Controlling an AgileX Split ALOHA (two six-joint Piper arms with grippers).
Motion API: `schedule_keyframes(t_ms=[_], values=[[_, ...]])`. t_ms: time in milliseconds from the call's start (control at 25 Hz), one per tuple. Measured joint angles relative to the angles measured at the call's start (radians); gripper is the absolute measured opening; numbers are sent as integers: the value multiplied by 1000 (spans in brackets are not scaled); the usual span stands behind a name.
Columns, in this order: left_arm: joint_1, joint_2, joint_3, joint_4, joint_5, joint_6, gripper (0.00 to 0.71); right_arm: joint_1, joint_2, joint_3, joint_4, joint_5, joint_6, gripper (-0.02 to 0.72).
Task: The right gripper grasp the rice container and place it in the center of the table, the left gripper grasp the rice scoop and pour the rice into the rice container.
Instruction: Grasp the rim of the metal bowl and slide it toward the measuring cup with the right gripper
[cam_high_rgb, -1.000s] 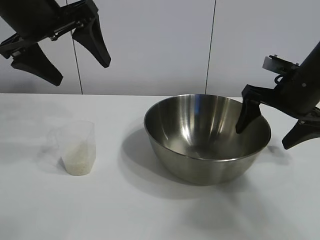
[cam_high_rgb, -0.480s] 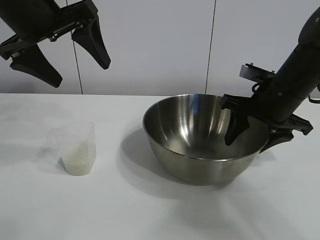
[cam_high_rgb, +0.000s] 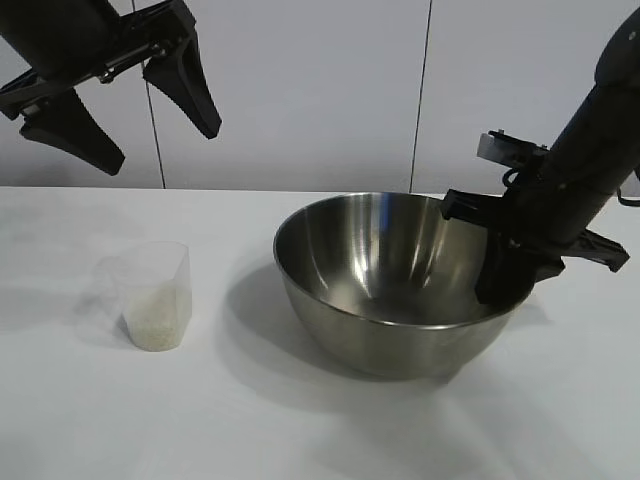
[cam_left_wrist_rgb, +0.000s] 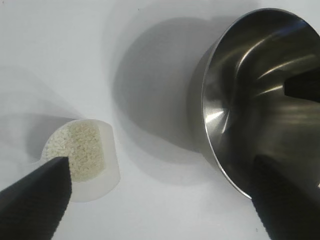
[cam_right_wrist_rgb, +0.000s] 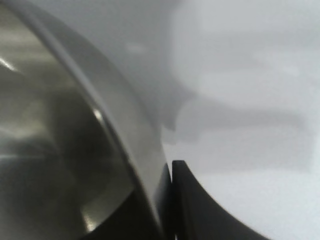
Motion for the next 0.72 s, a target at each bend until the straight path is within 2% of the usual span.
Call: schedule_keyframes(t_ms=[160,520,720], values=[[0,0,0,0,0,0,694,3,-6,-52,-11,32,0,19],[0,0,0,0,-1,0,694,120,32,-62,-91,34,12,16],[0,0,0,0,-1,0,694,131,65,-62,-123,9,38,16]])
